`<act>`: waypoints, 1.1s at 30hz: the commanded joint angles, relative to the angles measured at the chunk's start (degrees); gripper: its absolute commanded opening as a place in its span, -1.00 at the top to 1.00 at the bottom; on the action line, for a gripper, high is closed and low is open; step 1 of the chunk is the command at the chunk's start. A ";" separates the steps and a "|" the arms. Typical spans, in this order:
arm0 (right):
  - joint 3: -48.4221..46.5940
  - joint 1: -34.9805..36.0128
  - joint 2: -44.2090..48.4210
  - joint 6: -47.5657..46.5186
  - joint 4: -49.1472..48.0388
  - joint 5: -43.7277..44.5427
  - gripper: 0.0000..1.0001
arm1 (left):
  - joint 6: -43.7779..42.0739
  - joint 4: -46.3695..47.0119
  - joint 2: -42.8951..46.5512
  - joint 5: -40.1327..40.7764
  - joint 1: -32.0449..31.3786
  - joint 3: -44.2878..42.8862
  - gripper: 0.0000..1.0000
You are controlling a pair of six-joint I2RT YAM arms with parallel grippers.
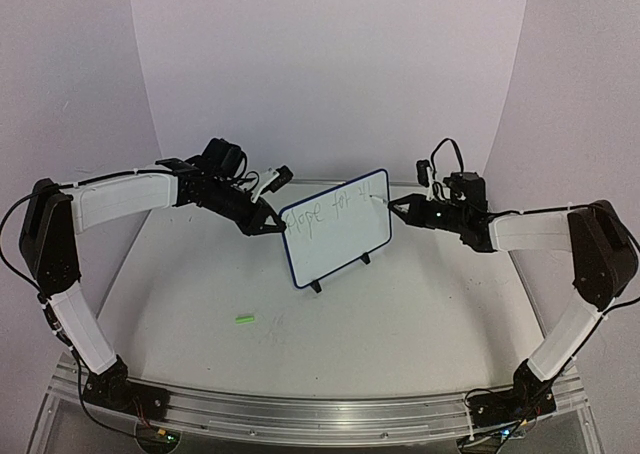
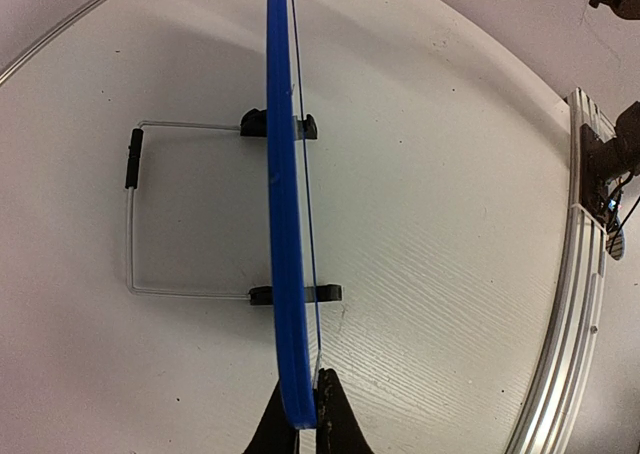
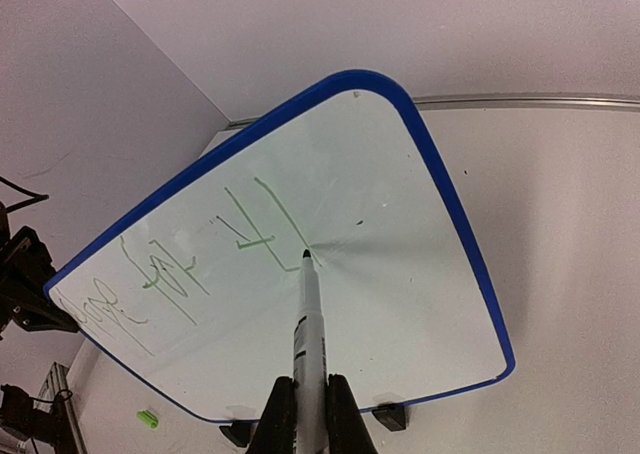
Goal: Write a sentence on the whiteboard
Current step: Write on the whiteboard with the whiteboard marker without the cap.
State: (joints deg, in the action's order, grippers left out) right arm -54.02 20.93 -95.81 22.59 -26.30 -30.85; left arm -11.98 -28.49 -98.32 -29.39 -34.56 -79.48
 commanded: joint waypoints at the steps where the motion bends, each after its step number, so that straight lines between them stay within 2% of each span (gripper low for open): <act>1: -2.95 0.19 1.18 -0.36 -1.51 0.27 1.00 | -1.58 -3.62 -1.55 2.49 -0.25 -0.32 1.00; 33: -3.71 0.23 -0.33 0.25 -1.30 3.79 1.00 | -1.71 -3.73 -1.35 2.50 -0.25 -0.24 1.00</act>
State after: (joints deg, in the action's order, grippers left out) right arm -56.01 20.93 -95.81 22.61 -26.22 -28.41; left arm -11.97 -28.49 -98.32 -29.39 -34.57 -79.48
